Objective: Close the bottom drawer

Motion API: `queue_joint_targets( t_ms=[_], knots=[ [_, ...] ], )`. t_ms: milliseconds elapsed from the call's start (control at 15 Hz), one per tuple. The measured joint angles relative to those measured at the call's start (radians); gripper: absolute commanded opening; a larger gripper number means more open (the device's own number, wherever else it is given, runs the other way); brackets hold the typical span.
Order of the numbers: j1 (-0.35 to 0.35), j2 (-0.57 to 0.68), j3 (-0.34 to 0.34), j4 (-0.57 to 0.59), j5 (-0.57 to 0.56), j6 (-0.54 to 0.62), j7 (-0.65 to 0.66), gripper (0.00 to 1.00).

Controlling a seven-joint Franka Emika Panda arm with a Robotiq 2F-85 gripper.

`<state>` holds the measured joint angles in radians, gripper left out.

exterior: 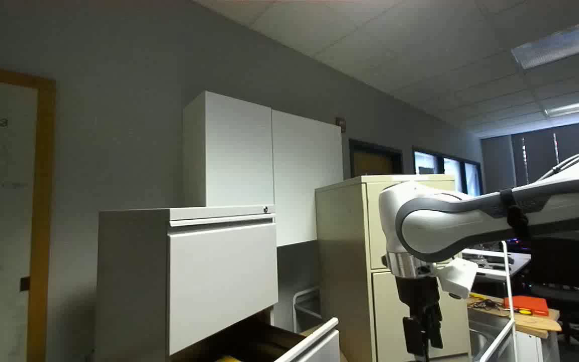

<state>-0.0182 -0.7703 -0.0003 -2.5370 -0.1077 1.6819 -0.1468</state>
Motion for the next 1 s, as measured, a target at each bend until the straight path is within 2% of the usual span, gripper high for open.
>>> queue_joint_targets(
  t_ms=[800, 1000],
  knots=[
    [0.000, 0.003, 0.000, 0.000, 0.000, 0.001, 0.005, 1.00],
    [0.000, 0.020, 0.002, 0.003, -0.005, 0.048, 0.012, 1.00]
  ],
)
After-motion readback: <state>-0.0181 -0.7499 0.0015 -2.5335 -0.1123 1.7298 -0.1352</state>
